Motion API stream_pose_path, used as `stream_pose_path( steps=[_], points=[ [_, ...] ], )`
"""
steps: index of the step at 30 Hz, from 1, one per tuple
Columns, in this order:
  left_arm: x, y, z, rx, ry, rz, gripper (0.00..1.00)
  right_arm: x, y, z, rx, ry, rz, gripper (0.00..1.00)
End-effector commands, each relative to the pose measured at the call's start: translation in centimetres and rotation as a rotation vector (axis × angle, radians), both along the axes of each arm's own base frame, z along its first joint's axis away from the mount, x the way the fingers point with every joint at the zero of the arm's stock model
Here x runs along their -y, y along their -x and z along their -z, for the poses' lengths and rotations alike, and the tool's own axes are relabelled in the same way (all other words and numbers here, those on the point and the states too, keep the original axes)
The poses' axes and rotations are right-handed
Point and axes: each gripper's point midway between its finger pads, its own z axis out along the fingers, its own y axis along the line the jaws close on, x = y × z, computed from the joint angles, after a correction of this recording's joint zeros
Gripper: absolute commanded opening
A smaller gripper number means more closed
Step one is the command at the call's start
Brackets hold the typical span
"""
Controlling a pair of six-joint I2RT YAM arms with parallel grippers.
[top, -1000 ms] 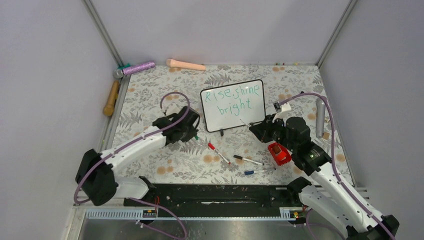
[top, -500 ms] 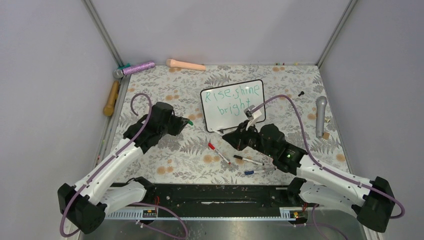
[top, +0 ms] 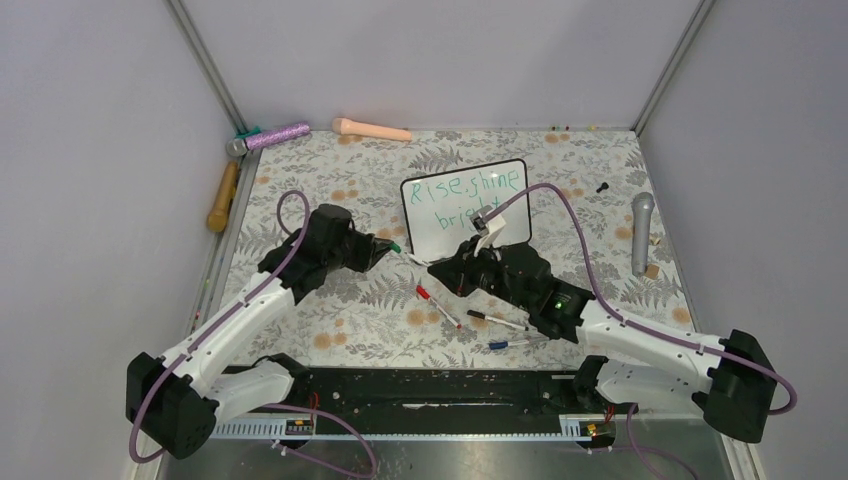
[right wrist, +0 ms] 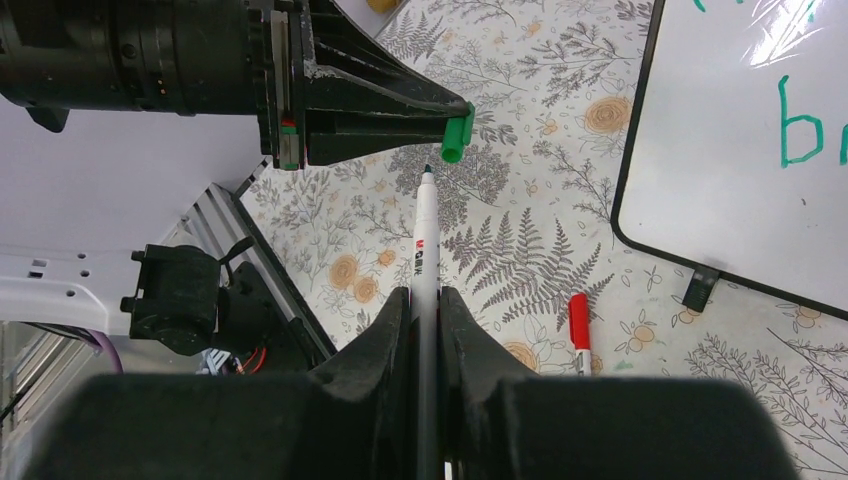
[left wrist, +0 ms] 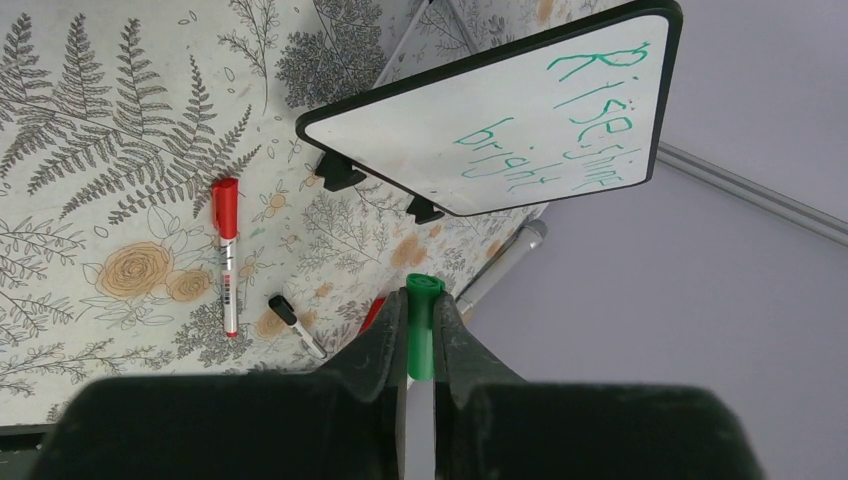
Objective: Write a sentence on the whiteboard
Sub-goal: Insert the whiteboard marker without the cap into the pen cap.
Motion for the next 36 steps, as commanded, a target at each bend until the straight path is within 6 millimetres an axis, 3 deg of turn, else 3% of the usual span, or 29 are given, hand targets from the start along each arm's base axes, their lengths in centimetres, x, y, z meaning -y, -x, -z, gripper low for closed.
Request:
stream_pose_path(
  steps=[1, 11, 21, 36],
  points=[
    [0.9, -0.4, -1.0, 0.023, 0.069, 0.015, 0.0, -0.8, -0.6, -3.3, 0.063, -0.07, 0.019, 0.0],
    [0.9, -0.5, -0.7, 0.021, 0.067, 0.005, 0.0, -0.9, -0.9, -3.0, 0.03, -0.049, 0.038, 0.0],
    [0.1, -0.7, 0.9, 0.011, 0.03, -0.027, 0.0, -0.3, -1.0, -2.8, -0.086, -0.056, 0.116, 0.0],
    [0.2, -1.0, 0.4, 0.032, 0.025, -0.03, 0.0, -0.5, -1.0, -1.9, -0.156, -0.051, 0.137, 0.0]
  ],
)
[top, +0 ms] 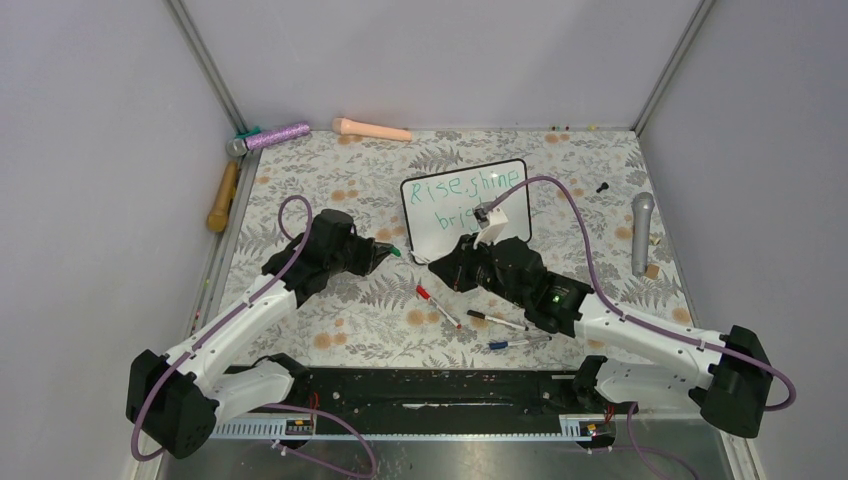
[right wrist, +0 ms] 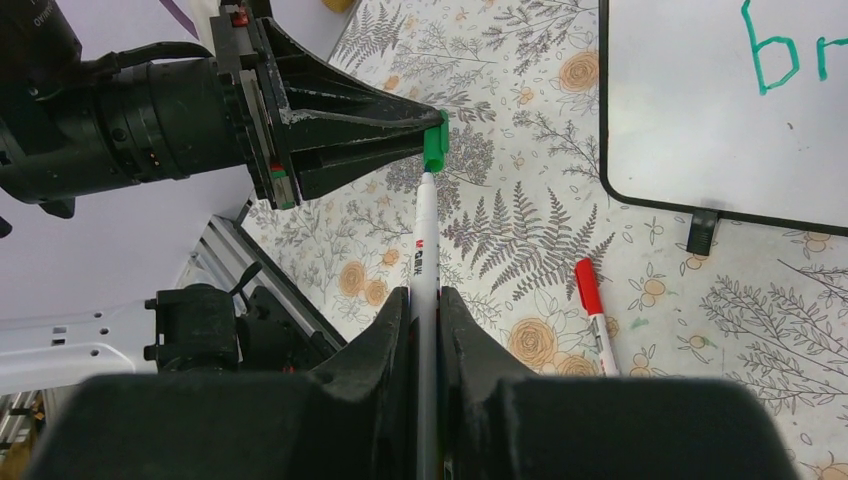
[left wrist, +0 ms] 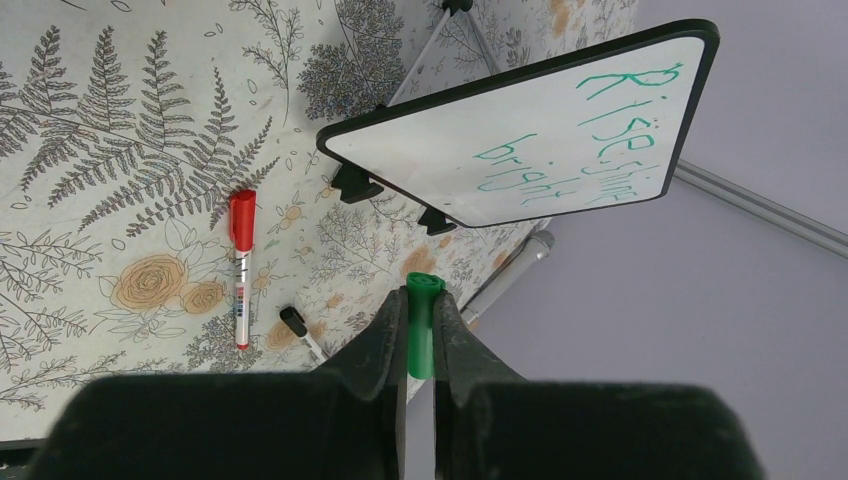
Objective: Write a sentence on the whiteboard
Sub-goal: Insert the whiteboard marker without the cap into the pen cap.
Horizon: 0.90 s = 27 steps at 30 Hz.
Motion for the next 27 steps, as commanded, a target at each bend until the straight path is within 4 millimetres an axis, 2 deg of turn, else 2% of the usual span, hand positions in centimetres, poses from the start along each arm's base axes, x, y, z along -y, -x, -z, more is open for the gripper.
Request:
stream_pose_path(
  steps=[1, 14, 27],
  points=[
    [0.2, -0.9, -1.3, 0.051, 0.023, -0.014, 0.0, -0.7, -0.5, -2.2, 0.004, -0.052, 0.026, 0.0],
    [0.1, -1.0, -2.7, 0.1, 0.019, -0.017, 0.0, -1.5, -0.1, -1.7, -0.037, -0.055, 0.0, 0.0],
    [0.5, -1.0, -3.1, 0.111, 0.029, -0.004, 0.0, -2.0, 0.1, -1.5, -0.048, -0.056, -0.025, 0.0]
  ],
)
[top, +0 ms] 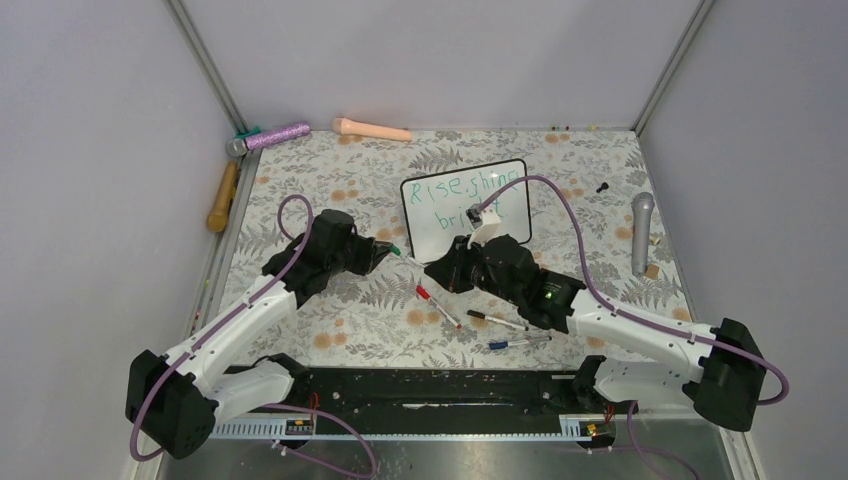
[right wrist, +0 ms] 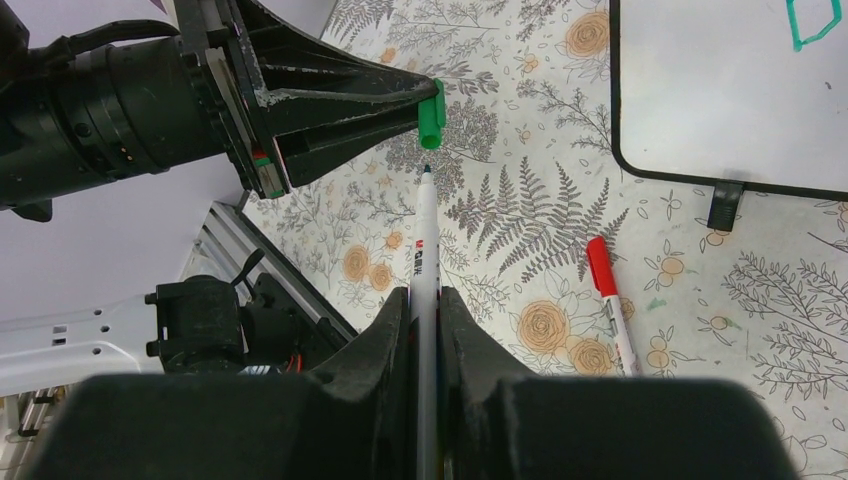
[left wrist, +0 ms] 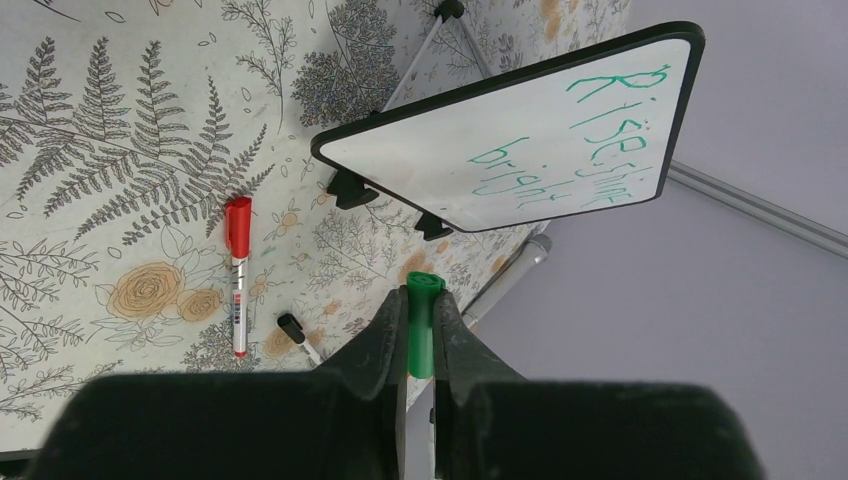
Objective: Write a sentence on the whiteboard
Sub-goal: Insert the whiteboard marker without the cap into the pen cap.
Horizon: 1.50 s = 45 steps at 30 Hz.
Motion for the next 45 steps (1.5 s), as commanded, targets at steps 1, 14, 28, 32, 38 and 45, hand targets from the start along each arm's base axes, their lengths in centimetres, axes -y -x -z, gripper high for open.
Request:
stream_pose_path(
  steps=[1, 14, 28, 32, 38, 45],
  points=[
    [0.5, -0.9, -3.0, 0.095, 0.042, 0.002, 0.0, -1.2, 0.0, -2.5, 0.024, -0.065, -0.019, 0.0],
    [0.9, -0.5, -3.6, 0.097, 0.065, 0.023, 0.0, -1.8, -0.4, -2.7, 0.035, -0.053, -0.027, 0.0],
    [0.8, -0.2, -4.3, 0.115, 0.082, 0.028, 0.0, -2.0, -0.7, -2.9, 0.041, -0.049, -0.024, 0.0],
    [0.8, 0.0, -4.5, 0.12, 0.086, 0.031, 0.0, -2.1, -0.8, -3.0, 0.044, -0.048, -0.023, 0.0],
    [0.9, 0.1, -4.6, 0.12, 0.09, 0.037, 0.0, -2.2, -0.9, -3.1, 0.048, -0.046, -0.022, 0.0],
    [1.0, 0.3, -4.6, 0.119, 0.094, 0.047, 0.0, -2.0, -1.1, -3.1, 0.057, -0.04, -0.013, 0.0]
  ],
)
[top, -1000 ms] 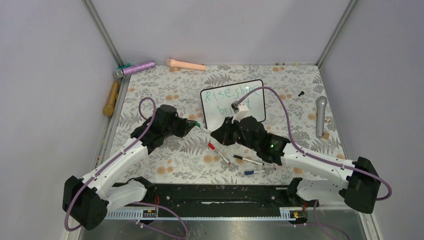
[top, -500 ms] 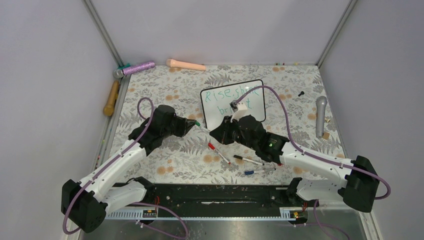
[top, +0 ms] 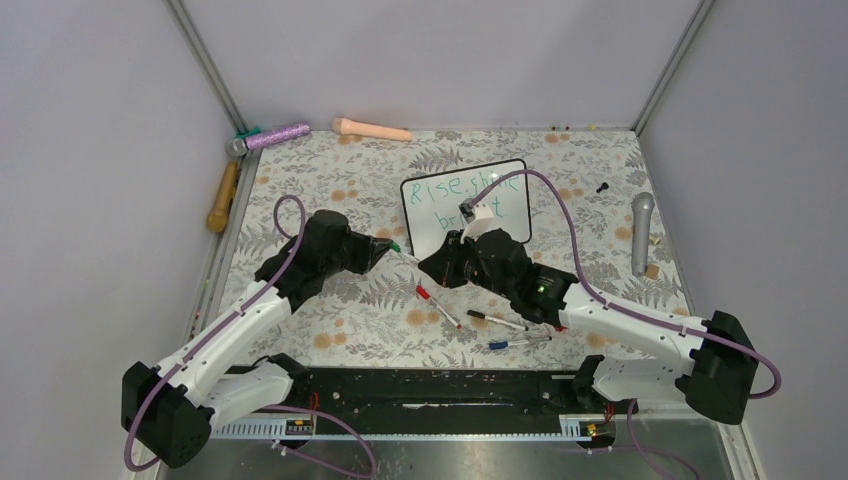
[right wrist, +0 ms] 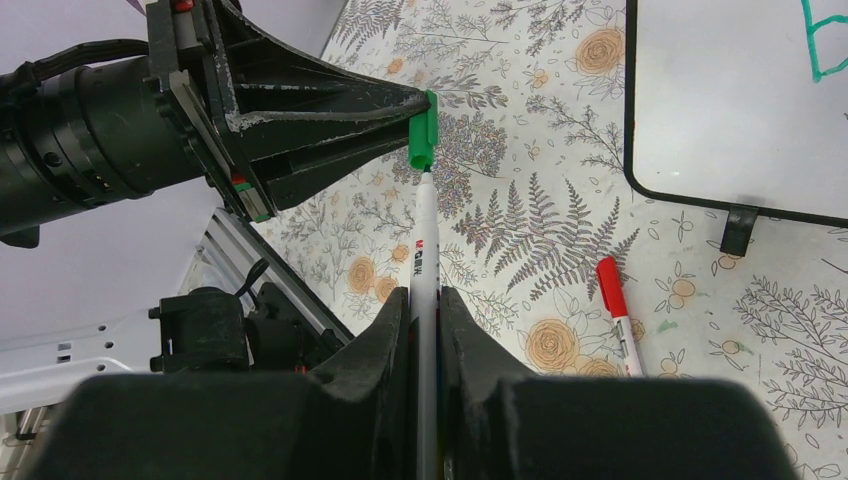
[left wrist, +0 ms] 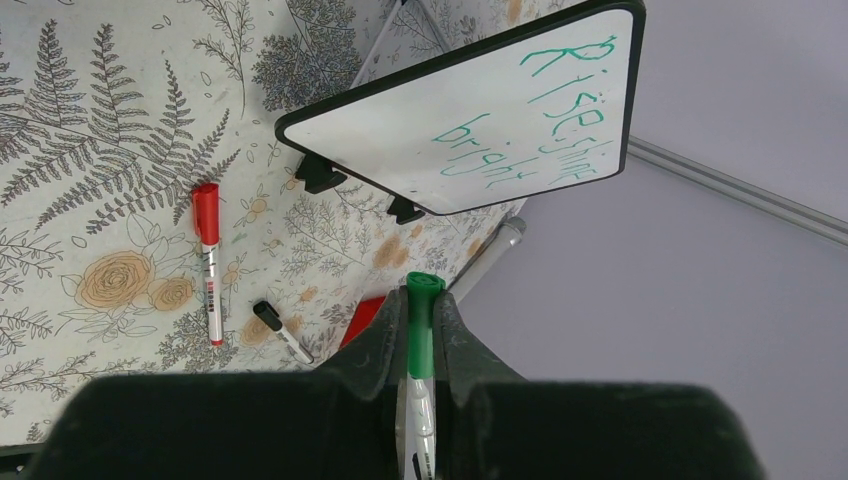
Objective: Write a sentence on the whiteboard
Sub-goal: Insert the whiteboard marker without the cap into the pen cap.
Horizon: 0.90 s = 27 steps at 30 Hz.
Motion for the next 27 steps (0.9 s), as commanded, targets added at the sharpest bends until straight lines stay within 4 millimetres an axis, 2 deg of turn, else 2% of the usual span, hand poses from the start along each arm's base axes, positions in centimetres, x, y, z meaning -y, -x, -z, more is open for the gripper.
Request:
stream_pose_path(
  steps=[1, 15, 19, 21, 24, 27],
  points=[
    [0.8, -0.1, -2.6, 0.066, 0.05, 0.033, 0.0, -0.8, -0.4, -2.6, 0.053, -0.043, -0.003, 0.0],
    [1.4, 0.3, -2.2, 0.054, 0.037, 0.066, 0.0, -0.9, -0.7, -2.3, 0.055, -0.027, 0.004, 0.0],
    [2.2, 0.7, -2.4, 0.048, 0.055, 0.083, 0.0, -1.1, -1.0, -1.9, 0.072, -0.028, 0.006, 0.0],
    [2.9, 0.8, -2.8, 0.053, 0.084, 0.088, 0.0, -1.2, -1.4, -1.3, 0.102, -0.037, 0.014, 0.0],
    [4.6, 1.3, -3.3, 0.052, 0.173, 0.121, 0.0, -1.2, -2.9, -1.5, 0.189, -0.065, 0.063, 0.0],
    [5.2, 1.4, -3.5, 0.06, 0.201, 0.112, 0.0, -1.5, -4.1, -1.6, 0.263, -0.064, 0.092, 0.0]
  ],
)
